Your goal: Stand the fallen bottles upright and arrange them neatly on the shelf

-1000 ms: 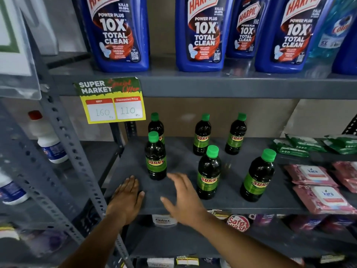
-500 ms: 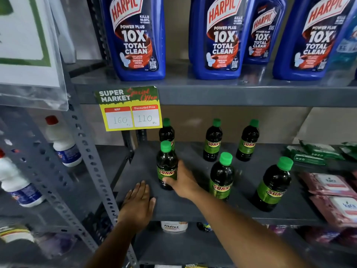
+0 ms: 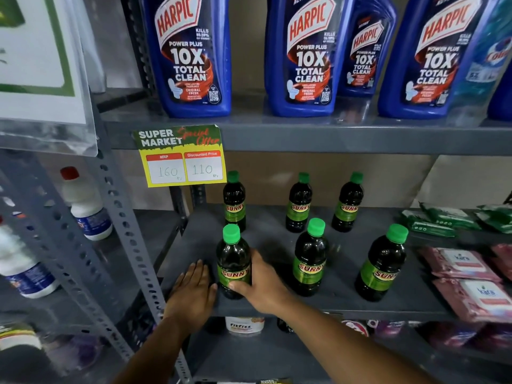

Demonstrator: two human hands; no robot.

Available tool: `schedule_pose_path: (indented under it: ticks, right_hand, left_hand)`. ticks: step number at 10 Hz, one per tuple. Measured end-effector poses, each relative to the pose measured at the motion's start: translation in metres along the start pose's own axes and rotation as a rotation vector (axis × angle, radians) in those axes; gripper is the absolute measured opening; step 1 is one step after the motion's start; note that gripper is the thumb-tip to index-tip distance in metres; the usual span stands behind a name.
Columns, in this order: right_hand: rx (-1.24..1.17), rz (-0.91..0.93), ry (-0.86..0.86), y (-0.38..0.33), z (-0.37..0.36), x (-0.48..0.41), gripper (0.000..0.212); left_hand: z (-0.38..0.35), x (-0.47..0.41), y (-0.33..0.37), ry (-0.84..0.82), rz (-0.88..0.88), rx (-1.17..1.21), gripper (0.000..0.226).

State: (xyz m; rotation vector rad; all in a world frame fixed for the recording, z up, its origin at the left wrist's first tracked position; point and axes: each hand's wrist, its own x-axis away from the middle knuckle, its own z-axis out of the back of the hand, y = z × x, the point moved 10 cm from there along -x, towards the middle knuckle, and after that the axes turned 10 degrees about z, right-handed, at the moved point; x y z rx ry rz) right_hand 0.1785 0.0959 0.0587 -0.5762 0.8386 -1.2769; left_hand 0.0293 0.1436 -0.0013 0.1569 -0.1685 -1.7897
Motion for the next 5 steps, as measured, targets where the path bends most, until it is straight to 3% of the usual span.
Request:
schedule_pose_path:
  ticks: [3, 5]
  right_hand:
    - [-0.026, -0.013, 0.03, -0.005, -0.001, 0.005, 0.072]
    - [0.031, 0.124, 0.159, -0.021, 0.017, 0.043, 0.091]
  left_hand:
    - [0.002, 0.0, 0.001, -0.022, 0.011, 0.014, 0.06]
    - [0.01, 0.006, -0.002, 0.025, 0.006, 0.107, 0.063]
